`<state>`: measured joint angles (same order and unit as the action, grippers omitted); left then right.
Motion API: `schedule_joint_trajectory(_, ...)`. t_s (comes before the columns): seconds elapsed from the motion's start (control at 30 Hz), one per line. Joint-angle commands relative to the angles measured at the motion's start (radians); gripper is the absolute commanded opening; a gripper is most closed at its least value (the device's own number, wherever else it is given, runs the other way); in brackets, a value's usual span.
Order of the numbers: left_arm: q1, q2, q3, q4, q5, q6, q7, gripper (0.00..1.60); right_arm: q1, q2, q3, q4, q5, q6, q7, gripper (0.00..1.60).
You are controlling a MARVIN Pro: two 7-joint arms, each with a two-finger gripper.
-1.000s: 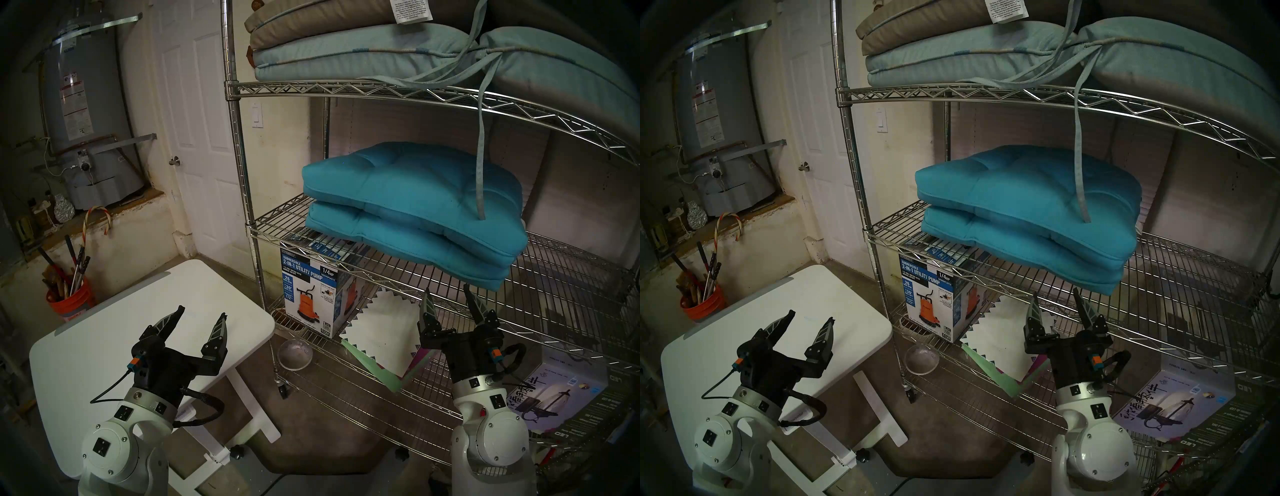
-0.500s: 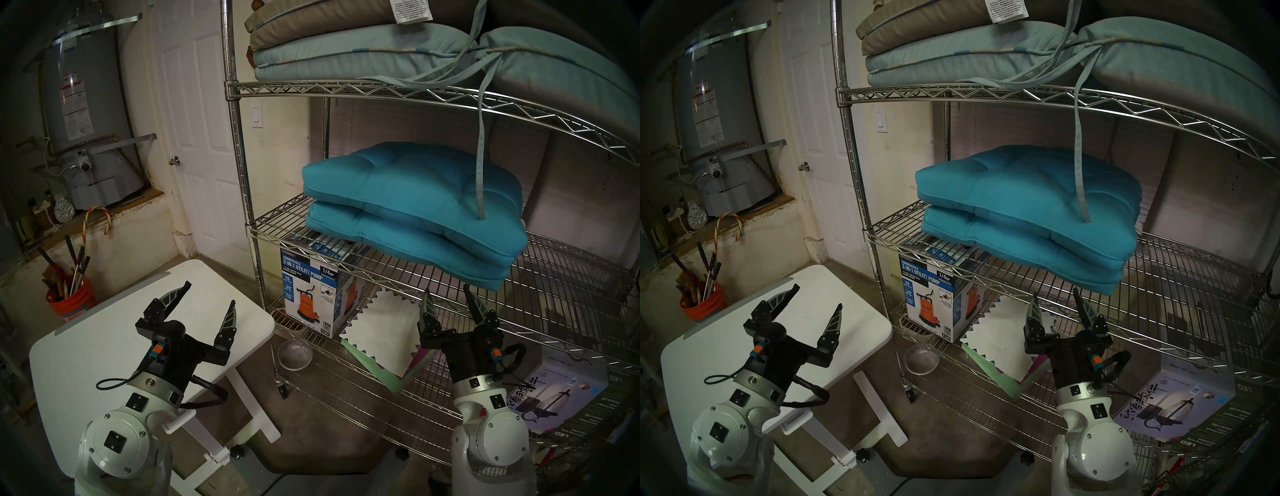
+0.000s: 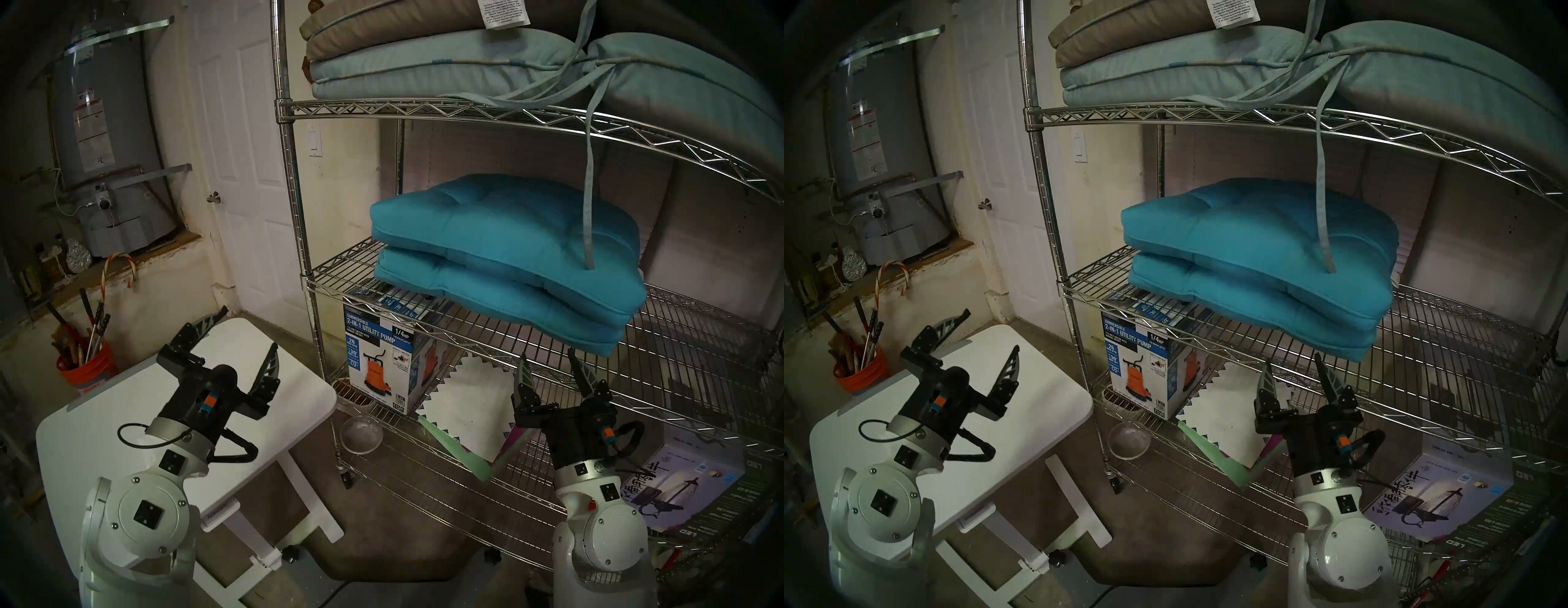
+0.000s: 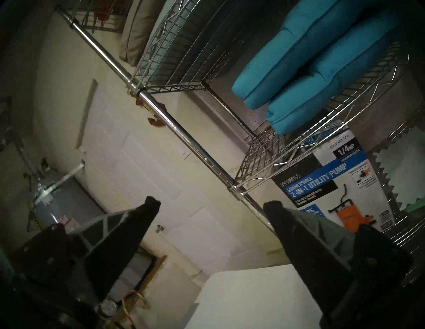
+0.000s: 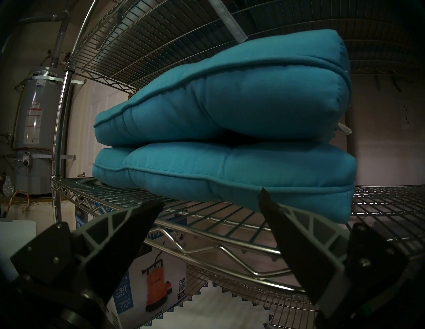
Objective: Take cushion off the shelf
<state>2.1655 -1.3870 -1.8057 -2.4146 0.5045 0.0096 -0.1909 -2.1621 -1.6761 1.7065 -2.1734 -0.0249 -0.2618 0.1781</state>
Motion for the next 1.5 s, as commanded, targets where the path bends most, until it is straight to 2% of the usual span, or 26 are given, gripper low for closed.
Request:
schedule_joint_trajectory(0.0, -0.105, 0.105, -0.027, -0.029, 0.053, -0.003, -0.008, 1.60, -0.001, -0.001, 0.000, 0.001, 0.001, 0.002, -0.001, 1.60)
schedule_joint_trajectory(0.13, -0.181, 0.179, 0.003, -0.009, 0.085, 0.006, -0.019, 1.60, -0.001, -0.001, 0.000, 0.001, 0.001, 0.001, -0.001, 1.60)
schedule_joint_trajectory(0.17, -0.156, 0.157, 0.008, -0.021, 0.097, -0.003, -0.018, 1.60, -0.001, -0.001, 0.000, 0.001, 0.001, 0.001, -0.001, 1.60)
schedule_joint_trajectory(0.2, -0.188, 0.190, 0.019, -0.003, 0.101, 0.005, -0.021, 1.60, -0.001, -0.001, 0.000, 0.001, 0.001, 0.001, -0.001, 1.60)
schedule_joint_trajectory(0.27, -0.215, 0.214, 0.040, 0.012, 0.111, 0.009, -0.023, 1.60, -0.001, -0.001, 0.000, 0.001, 0.001, 0.001, 0.000, 1.60)
schedule_joint_trajectory(0.43, -0.256, 0.243, 0.087, 0.037, 0.138, 0.011, -0.025, 1.60, -0.001, -0.001, 0.000, 0.001, 0.001, 0.001, 0.000, 1.60)
schedule_joint_trajectory(0.47, -0.288, 0.246, 0.101, 0.053, 0.143, 0.014, -0.032, 1.60, -0.001, -0.001, 0.000, 0.001, 0.001, 0.001, 0.000, 1.60)
schedule_joint_trajectory(0.5, -0.269, 0.254, 0.102, 0.049, 0.148, 0.011, -0.024, 1.60, -0.001, -0.001, 0.000, 0.001, 0.001, 0.001, 0.000, 1.60)
schedule_joint_trajectory(0.63, -0.338, 0.266, 0.135, 0.094, 0.164, 0.013, -0.031, 1.60, -0.001, -0.001, 0.000, 0.001, 0.000, 0.000, 0.000, 1.60)
schedule_joint_trajectory(0.7, -0.338, 0.268, 0.137, 0.102, 0.168, 0.013, -0.024, 1.60, -0.001, -0.001, 0.000, 0.001, 0.000, 0.000, 0.000, 1.60)
schedule_joint_trajectory(0.83, -0.410, 0.262, 0.163, 0.143, 0.178, 0.017, -0.015, 1.60, -0.001, -0.001, 0.000, 0.001, 0.000, 0.000, 0.000, 1.60)
schedule_joint_trajectory(0.87, -0.387, 0.264, 0.160, 0.136, 0.180, 0.015, -0.006, 1.60, -0.001, -0.001, 0.000, 0.001, 0.000, 0.000, 0.000, 1.60)
schedule_joint_trajectory(0.9, -0.418, 0.264, 0.171, 0.152, 0.184, 0.017, -0.008, 1.60, -0.001, -0.001, 0.000, 0.001, 0.000, 0.000, 0.000, 1.60)
schedule_joint_trajectory(1.03, -0.440, 0.264, 0.185, 0.169, 0.191, 0.018, -0.002, 1.60, -0.001, -0.001, 0.000, 0.001, 0.000, 0.000, 0.000, 1.60)
schedule_joint_trajectory(1.17, -0.507, 0.259, 0.218, 0.213, 0.206, 0.024, 0.003, 1.60, -0.001, -0.001, 0.000, 0.001, 0.000, 0.000, 0.000, 1.60)
schedule_joint_trajectory(1.2, -0.498, 0.258, 0.218, 0.212, 0.209, 0.024, 0.010, 1.60, -0.001, -0.001, 0.000, 0.001, 0.000, 0.000, 0.000, 1.60)
schedule_joint_trajectory(1.47, -0.581, 0.245, 0.273, 0.276, 0.245, 0.044, 0.003, 1.60, -0.001, -0.001, 0.000, 0.001, 0.001, 0.000, 0.000, 1.60)
